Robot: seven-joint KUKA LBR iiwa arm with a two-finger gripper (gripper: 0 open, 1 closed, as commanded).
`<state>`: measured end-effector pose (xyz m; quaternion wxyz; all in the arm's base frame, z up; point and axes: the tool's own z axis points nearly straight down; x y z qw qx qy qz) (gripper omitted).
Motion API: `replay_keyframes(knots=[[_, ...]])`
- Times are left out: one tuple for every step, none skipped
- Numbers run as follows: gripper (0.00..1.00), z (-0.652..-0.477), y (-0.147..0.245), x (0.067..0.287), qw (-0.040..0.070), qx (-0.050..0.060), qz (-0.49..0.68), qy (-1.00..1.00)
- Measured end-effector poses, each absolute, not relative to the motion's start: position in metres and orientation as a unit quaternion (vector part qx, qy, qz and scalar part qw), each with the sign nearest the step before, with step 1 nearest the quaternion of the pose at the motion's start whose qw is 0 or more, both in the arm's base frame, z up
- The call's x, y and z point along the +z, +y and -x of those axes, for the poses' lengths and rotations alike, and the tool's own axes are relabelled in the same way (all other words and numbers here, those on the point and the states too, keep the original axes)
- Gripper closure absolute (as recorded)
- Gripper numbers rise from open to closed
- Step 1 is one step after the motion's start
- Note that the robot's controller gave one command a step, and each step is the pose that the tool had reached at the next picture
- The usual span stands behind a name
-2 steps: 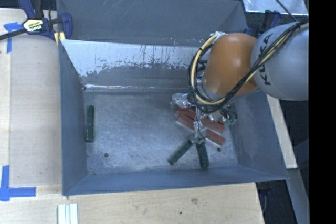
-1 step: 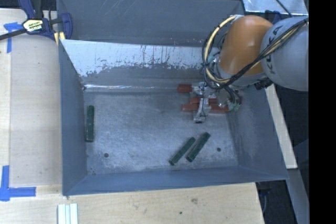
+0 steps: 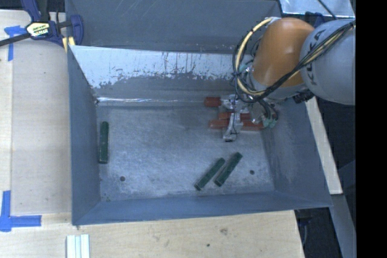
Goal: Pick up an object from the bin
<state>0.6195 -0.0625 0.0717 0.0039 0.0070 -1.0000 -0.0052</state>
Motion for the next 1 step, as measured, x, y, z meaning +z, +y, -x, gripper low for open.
replay_keyframes(knots=[[1.00,-0.6003,-0.0599,0.2666,-0.006,0.001,-0.030,-1.000]])
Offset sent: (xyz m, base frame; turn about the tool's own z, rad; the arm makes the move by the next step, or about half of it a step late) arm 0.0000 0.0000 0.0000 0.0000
